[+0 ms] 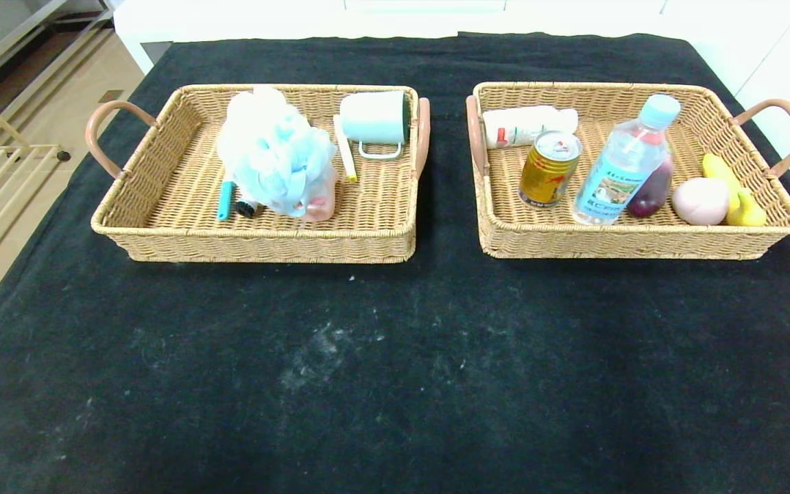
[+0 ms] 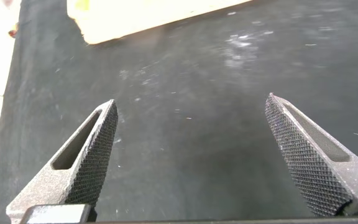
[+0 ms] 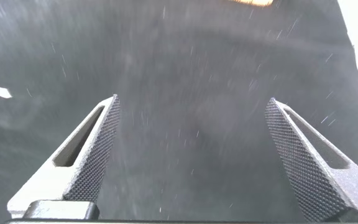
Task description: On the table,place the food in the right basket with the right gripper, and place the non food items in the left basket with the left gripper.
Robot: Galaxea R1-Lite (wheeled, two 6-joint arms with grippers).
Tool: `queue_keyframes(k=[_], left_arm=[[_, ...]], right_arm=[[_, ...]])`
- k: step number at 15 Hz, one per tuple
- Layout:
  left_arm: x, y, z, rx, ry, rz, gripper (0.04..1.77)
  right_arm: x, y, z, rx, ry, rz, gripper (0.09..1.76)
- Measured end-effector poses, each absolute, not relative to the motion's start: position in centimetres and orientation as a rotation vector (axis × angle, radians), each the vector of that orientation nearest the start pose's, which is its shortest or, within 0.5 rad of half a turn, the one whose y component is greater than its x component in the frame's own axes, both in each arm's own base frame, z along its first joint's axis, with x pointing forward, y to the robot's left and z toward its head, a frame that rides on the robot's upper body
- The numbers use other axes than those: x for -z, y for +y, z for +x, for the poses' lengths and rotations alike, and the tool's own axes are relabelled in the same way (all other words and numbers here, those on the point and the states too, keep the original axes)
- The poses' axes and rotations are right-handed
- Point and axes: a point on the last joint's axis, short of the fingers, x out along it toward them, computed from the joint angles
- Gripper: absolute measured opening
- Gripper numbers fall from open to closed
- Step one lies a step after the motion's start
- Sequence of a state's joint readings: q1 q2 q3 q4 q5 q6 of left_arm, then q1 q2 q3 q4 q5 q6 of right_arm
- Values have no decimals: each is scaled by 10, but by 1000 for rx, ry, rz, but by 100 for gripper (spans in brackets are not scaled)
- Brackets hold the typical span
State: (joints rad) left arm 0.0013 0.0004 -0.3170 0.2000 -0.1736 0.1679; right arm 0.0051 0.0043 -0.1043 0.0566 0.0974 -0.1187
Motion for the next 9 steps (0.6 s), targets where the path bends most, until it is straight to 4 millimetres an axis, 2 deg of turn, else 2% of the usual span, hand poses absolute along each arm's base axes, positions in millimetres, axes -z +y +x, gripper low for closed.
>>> queue_keyframes(k=[5,9], left_arm=[[-93,-3,-30,111,-31,161,172],[-82,-1,-27,40,14,51,172]], right_arm=[[-79,1,-25,-48,-1,-114,170],[-74,0,-23,-26,20,-45,171]])
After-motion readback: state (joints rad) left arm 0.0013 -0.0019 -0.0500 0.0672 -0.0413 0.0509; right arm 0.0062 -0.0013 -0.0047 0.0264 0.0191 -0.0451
